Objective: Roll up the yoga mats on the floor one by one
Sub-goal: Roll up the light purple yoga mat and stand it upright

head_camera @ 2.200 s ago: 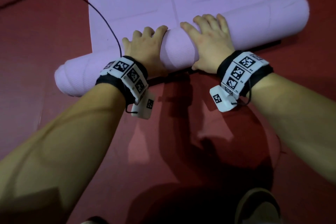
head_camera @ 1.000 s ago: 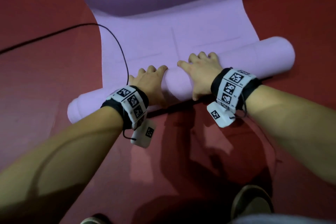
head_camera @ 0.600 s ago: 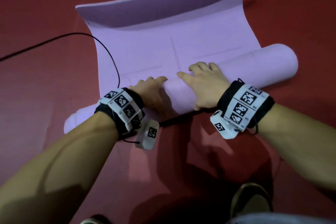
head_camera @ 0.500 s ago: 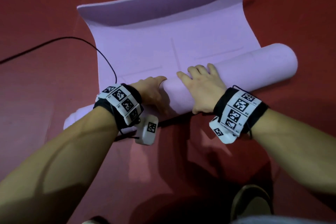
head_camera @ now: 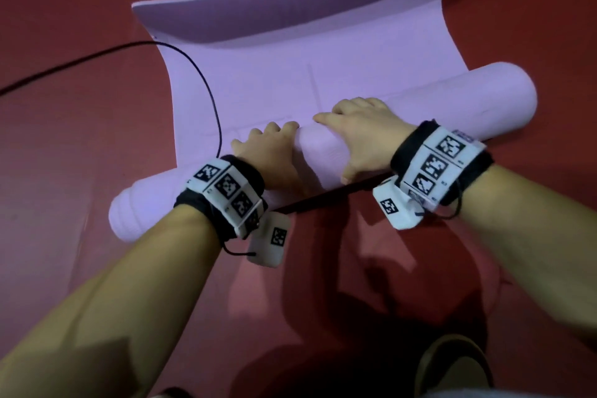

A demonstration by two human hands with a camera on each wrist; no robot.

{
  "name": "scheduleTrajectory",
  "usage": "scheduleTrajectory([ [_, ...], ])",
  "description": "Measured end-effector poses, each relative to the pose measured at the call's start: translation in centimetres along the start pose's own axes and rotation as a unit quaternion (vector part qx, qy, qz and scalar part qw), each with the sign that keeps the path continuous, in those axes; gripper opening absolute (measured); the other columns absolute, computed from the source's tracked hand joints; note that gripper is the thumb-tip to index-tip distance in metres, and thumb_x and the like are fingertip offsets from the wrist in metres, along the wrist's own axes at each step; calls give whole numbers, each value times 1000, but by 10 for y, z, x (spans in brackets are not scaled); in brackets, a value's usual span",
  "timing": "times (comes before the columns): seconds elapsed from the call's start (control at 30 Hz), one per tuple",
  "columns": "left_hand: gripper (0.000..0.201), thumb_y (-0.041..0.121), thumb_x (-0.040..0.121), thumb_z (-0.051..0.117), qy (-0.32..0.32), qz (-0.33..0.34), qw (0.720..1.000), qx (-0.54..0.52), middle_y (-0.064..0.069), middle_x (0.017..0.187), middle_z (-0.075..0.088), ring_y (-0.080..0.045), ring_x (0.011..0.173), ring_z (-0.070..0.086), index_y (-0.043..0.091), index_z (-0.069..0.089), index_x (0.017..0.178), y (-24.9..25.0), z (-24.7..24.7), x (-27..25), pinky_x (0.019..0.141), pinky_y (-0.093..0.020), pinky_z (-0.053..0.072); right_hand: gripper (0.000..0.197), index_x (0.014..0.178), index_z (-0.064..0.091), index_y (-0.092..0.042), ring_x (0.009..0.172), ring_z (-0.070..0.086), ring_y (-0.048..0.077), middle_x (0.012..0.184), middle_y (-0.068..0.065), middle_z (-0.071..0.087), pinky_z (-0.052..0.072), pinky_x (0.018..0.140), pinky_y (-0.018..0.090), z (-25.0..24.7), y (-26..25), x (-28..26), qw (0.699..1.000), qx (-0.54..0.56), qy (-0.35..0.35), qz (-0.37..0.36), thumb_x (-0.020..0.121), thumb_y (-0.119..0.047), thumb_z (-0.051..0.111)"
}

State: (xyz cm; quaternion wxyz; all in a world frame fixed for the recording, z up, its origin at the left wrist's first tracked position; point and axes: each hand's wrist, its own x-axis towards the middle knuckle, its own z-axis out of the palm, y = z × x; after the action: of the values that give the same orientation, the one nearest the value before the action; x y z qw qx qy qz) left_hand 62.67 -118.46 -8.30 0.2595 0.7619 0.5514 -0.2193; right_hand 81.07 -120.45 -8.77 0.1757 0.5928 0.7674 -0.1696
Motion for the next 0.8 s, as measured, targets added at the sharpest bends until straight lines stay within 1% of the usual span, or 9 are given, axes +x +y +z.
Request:
scheduleTrajectory([
  [0.1,111,65,29,85,-51,0,998,-41,1,121,56,-30,113,57,33,47,128,-2,-20,7,96,-48,50,131,155,12,-26,138,31,32,149,9,34,19,116,54,16,-3,-6,995,-74,60,11,51,-57,86],
  [0.17,111,69,19,80,-63,2,996,-60,3,114,60,-27,104,61,34,50,120,-7,-22,17,92,-46,54,132,153,15,-26,135,34,32,146,9,37,20,115,54,18,-4,-4,994,-81,73,16,48,-58,86],
  [0.23,116,70,24,80,-53,22,997,-55,0,121,56,-28,110,58,34,46,129,-12,-22,16,96,-48,51,130,151,19,-28,131,37,30,143,7,40,24,112,52,13,-2,1,996,-66,62,13,45,-60,86],
  [0.37,119,66,51,86,22,23,1000,-2,-4,142,42,-34,127,45,31,28,149,-11,-8,9,104,-58,38,126,150,24,-30,128,40,31,141,8,43,26,109,50,0,2,13,999,-32,26,11,45,-55,89],
  [0.43,122,68,51,85,61,13,997,41,-3,142,43,-35,127,44,29,24,149,-6,1,7,103,-61,36,125,150,26,-30,129,40,31,142,8,43,27,109,50,-7,3,20,1000,-15,1,9,45,-54,90],
  [0.5,116,69,50,84,74,13,997,37,-4,137,47,-35,124,46,29,29,144,-7,1,11,101,-60,37,125,150,29,-31,128,42,31,141,9,46,29,108,48,-15,6,27,1000,1,-11,9,44,-53,91],
  [0.63,108,63,54,85,32,7,999,9,-4,136,47,-34,125,47,30,33,143,-10,-16,21,103,-57,37,120,151,32,-31,130,40,30,144,6,44,27,111,43,-14,14,26,999,44,29,-10,48,-51,91],
  [0.73,110,69,33,81,-14,-1,1000,-26,0,123,56,-29,113,57,33,46,130,-9,-33,26,98,-51,47,122,155,23,-28,142,26,31,153,8,32,15,117,53,2,12,14,996,-6,84,-9,54,-53,87],
  [0.8,111,71,20,78,-35,2,998,-49,3,114,62,-26,102,64,34,51,121,-13,-38,32,92,-46,54,128,156,19,-24,144,25,31,155,10,30,12,117,58,15,6,10,992,-47,121,-5,52,-52,87],
])
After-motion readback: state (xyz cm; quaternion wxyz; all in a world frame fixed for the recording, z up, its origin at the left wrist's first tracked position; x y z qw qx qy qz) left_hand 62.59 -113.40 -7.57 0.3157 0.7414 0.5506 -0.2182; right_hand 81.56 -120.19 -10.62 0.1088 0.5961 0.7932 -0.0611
